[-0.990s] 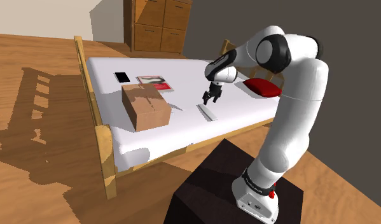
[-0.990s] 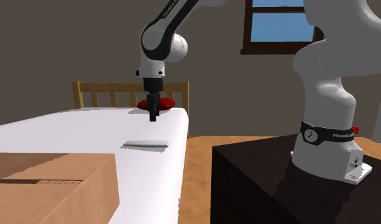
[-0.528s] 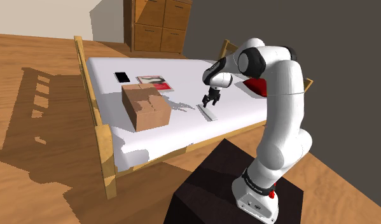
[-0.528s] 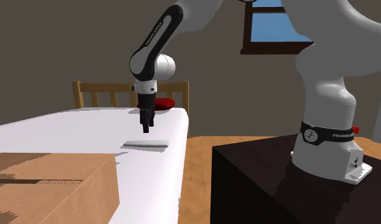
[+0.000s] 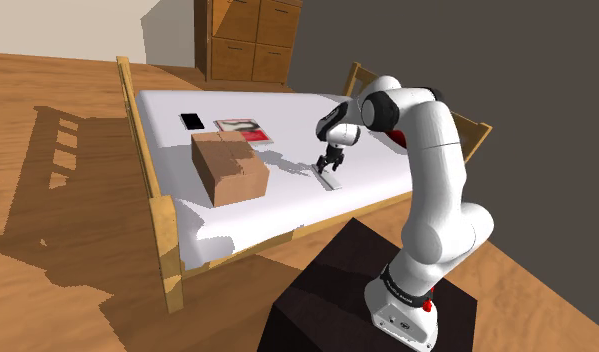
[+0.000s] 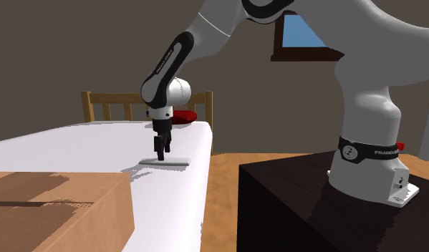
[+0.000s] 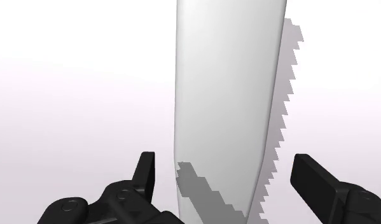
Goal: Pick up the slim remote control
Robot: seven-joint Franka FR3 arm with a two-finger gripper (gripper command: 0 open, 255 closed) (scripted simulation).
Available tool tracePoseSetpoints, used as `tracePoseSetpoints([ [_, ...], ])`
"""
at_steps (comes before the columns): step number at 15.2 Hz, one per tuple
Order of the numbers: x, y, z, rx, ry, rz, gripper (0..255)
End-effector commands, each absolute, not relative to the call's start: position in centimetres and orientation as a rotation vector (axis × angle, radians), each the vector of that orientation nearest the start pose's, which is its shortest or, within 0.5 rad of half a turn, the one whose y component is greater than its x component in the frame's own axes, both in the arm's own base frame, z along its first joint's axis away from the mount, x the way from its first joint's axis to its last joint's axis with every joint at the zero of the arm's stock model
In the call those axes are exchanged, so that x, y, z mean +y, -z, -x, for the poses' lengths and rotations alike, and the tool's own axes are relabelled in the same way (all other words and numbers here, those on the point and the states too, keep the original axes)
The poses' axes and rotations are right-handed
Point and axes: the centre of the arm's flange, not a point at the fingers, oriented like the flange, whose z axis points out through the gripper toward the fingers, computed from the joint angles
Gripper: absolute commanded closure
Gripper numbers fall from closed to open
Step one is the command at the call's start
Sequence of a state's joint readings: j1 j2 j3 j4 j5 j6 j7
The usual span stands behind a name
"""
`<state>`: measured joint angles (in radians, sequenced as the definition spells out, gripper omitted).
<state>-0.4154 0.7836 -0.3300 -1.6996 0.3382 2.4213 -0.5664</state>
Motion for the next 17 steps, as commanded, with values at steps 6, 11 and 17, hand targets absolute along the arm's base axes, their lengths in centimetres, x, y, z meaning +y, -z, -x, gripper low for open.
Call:
tracePoseSetpoints([
  [6,-43.8,-13.2,-50.8,0.543,-0.014,3.101,255],
  [11,-43.9,-13.2,-50.8,0.543,-0.014,3.101,255],
  [17,-43.8,-14.3,-50.8,0.543,-0.014,3.101,255],
])
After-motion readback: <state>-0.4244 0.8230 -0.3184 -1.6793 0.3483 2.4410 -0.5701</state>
